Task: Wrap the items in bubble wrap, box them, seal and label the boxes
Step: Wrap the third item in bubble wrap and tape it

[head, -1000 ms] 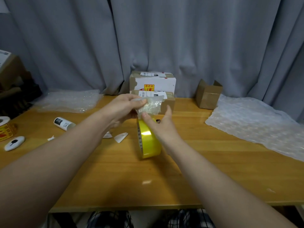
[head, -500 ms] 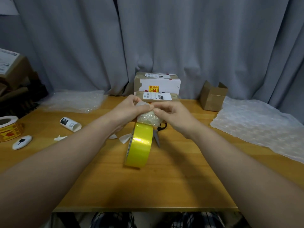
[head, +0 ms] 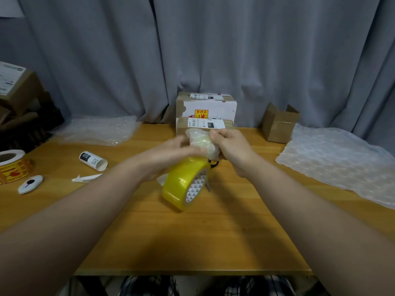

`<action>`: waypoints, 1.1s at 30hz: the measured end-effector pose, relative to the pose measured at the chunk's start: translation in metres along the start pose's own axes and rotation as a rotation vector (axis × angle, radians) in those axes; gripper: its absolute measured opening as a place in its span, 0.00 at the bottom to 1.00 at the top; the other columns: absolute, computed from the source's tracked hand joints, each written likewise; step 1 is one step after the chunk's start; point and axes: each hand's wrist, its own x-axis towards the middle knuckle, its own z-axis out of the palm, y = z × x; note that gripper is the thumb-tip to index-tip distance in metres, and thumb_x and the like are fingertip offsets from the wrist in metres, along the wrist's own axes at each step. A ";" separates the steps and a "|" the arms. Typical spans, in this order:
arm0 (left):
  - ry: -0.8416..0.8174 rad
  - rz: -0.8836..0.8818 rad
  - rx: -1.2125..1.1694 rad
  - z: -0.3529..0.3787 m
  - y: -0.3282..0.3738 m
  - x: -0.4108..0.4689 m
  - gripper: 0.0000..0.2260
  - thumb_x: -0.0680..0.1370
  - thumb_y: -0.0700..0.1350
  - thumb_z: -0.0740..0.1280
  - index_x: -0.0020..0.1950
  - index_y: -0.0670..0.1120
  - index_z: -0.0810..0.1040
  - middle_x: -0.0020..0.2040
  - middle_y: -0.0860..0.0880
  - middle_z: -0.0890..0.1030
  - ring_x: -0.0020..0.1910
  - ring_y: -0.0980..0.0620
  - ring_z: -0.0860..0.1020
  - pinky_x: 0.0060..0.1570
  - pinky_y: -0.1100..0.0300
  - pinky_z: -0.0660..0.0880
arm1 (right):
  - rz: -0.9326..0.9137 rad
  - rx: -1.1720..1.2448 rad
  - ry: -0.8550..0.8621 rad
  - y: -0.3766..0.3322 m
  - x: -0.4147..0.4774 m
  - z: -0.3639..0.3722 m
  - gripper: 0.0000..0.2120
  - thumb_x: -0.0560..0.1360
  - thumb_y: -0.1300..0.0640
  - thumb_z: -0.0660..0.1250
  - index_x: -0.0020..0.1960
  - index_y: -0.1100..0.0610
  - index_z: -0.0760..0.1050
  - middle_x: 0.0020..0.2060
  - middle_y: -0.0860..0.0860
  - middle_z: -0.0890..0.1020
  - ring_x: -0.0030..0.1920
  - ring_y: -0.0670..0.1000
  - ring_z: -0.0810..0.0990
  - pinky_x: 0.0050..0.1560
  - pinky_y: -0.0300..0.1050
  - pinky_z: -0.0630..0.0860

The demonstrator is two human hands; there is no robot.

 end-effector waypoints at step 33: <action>0.388 0.161 0.615 0.026 0.005 -0.001 0.17 0.72 0.52 0.70 0.57 0.46 0.76 0.52 0.50 0.80 0.52 0.50 0.77 0.42 0.60 0.70 | -0.023 -0.233 -0.224 0.003 -0.012 -0.006 0.23 0.71 0.37 0.67 0.58 0.52 0.75 0.46 0.49 0.81 0.42 0.45 0.79 0.37 0.39 0.74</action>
